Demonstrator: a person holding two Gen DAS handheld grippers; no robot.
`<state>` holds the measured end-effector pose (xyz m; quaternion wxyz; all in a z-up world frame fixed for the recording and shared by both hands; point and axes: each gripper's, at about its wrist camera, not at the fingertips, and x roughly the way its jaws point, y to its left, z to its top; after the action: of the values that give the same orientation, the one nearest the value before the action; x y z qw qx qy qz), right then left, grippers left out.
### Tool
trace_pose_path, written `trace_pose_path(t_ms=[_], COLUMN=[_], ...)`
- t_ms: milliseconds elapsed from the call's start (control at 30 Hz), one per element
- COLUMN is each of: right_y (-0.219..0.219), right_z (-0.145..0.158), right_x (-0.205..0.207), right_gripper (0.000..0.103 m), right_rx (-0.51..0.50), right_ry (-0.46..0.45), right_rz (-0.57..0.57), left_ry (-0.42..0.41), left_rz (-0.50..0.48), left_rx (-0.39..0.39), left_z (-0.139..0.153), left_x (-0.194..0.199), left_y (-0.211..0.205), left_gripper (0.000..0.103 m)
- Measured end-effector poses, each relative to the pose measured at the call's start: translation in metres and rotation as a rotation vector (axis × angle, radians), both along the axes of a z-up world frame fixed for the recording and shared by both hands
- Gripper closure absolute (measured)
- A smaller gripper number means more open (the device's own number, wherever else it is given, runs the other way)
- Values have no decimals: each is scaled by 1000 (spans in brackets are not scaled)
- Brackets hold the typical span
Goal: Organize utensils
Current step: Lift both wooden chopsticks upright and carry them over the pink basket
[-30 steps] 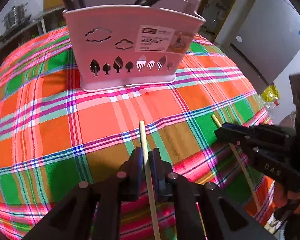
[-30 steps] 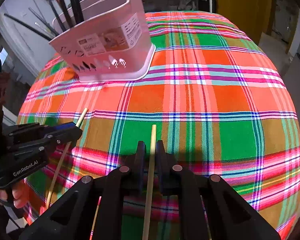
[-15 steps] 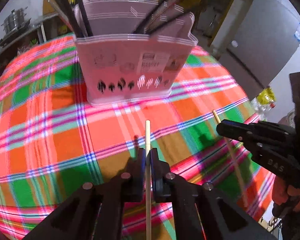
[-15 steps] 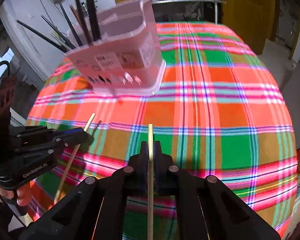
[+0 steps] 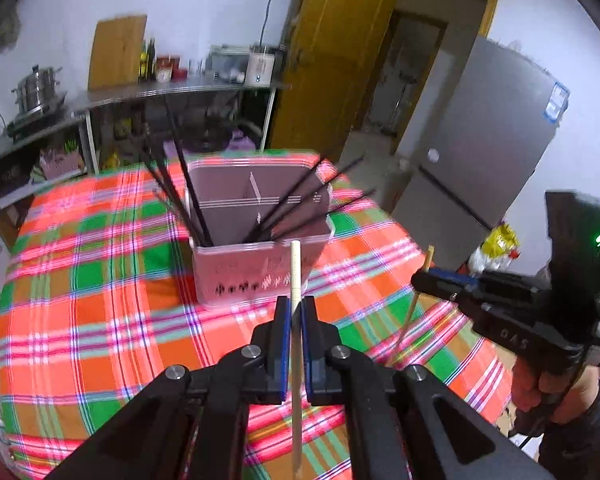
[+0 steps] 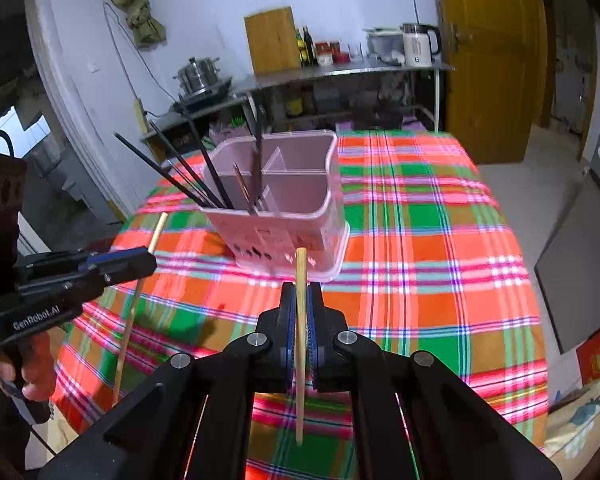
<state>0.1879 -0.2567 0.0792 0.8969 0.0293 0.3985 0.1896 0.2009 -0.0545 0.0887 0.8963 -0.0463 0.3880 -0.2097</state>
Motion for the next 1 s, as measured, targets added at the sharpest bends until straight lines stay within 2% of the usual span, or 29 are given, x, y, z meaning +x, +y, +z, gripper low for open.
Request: trace_pose_path(t_ms=[267, 767, 1000], right_y=[3, 4, 8], right_z=[9, 25, 33], right_x=[-7, -16, -20], right_gripper=[98, 98, 98], right_rx=[0, 7, 10], right_ry=[-17, -53, -69], right_rz=[1, 9, 19], left_ry=[2, -6, 17], left_rz=[-4, -4, 3], left_rx=[-32, -46, -52], left_z=[7, 17, 17], left_x=[-6, -16, -17], left_y=[6, 11, 16], left_gripper=[98, 98, 98])
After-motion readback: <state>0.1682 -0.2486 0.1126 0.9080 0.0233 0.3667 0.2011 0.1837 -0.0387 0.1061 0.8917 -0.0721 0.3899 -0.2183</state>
